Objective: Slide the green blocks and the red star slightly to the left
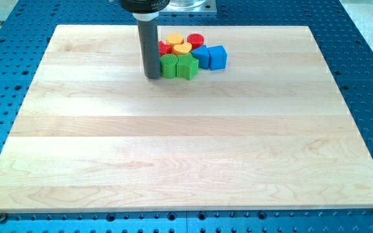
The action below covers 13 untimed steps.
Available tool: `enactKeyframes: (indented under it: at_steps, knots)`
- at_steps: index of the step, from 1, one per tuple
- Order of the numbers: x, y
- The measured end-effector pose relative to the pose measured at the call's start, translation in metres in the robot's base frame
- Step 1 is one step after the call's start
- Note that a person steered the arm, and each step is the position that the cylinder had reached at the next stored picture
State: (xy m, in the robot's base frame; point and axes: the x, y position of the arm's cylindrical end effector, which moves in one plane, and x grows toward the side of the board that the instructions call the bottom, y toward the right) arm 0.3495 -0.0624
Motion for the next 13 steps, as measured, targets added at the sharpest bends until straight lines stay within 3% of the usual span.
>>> enactKeyframes:
  at_steps: [2,3,4,5,6,7,9,13]
  knots:
    - [0.017,-0.023]
    - [0.08,-0.015]
    - [0.125,0.048]
    - [0.119,0.132]
    - [0.064,0.16]
    - [0.033,0.156]
    - [0.024,0.105]
    - [-0.026,0.098]
